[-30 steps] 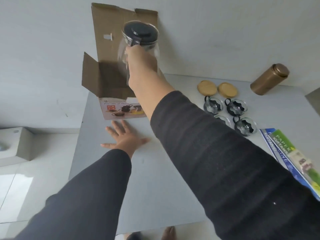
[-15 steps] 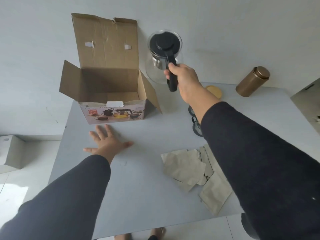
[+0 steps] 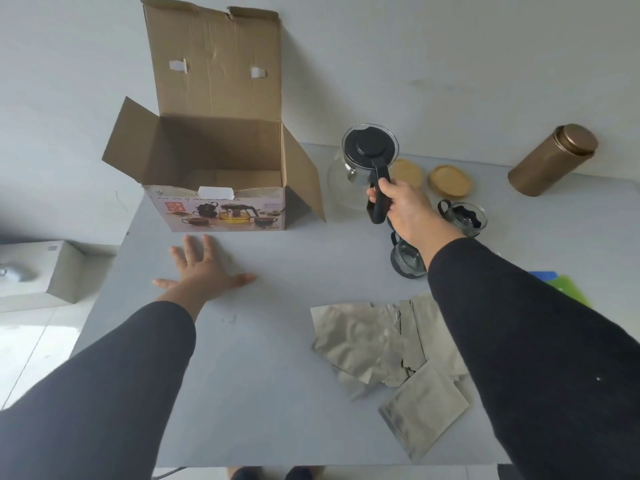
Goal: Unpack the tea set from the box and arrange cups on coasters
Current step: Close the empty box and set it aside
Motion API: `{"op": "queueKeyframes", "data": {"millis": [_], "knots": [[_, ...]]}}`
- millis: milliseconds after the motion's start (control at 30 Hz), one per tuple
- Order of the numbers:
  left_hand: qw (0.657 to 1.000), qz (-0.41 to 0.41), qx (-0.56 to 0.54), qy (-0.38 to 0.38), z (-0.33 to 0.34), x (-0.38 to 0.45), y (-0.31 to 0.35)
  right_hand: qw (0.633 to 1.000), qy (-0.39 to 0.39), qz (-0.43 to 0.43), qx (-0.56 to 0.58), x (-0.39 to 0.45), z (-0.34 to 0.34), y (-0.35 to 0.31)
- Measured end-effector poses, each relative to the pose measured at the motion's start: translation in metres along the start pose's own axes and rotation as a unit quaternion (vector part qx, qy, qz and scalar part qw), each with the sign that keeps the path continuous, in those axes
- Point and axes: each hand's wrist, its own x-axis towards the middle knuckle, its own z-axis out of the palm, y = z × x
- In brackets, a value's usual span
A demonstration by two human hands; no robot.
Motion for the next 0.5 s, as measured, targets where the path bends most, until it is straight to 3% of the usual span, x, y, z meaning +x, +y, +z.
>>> {"op": "queueKeyframes", "data": {"millis": [500], "knots": [[1.000, -0.011, 0.014, 0.006, 0.005, 0.013, -0.001, 0.999, -0.042, 0.027, 0.001, 0.015, -0.015, 0.025]]}}
